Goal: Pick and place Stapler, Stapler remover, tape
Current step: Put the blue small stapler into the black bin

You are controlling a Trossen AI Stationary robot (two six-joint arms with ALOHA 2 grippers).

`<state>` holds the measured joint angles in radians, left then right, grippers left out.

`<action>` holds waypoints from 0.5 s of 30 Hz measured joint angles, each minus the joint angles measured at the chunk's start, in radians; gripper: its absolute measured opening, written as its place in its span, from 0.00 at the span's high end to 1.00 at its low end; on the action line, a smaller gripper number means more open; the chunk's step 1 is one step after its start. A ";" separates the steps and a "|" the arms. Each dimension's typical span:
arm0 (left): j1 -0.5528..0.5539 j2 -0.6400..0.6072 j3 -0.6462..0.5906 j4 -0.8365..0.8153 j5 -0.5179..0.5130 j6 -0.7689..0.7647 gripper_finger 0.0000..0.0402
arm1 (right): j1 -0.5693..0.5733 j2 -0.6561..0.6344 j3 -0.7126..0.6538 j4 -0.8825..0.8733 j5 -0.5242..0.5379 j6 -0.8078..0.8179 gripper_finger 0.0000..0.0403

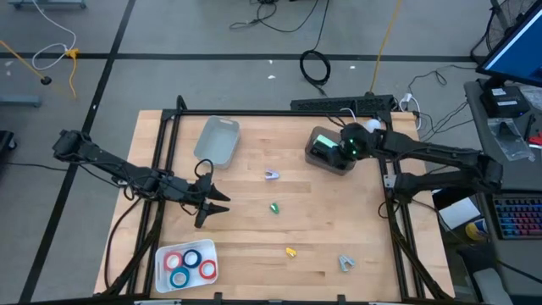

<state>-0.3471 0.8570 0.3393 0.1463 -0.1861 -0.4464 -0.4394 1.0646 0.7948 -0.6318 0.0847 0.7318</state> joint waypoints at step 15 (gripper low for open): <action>0.000 0.000 0.000 0.000 -0.051 -0.002 0.56 | -0.110 0.107 0.000 -0.161 0.045 -0.128 0.85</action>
<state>-0.3470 0.8570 0.3393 0.1459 -0.2371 -0.4488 -0.5499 1.1713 0.7948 -0.7925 0.1299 0.6035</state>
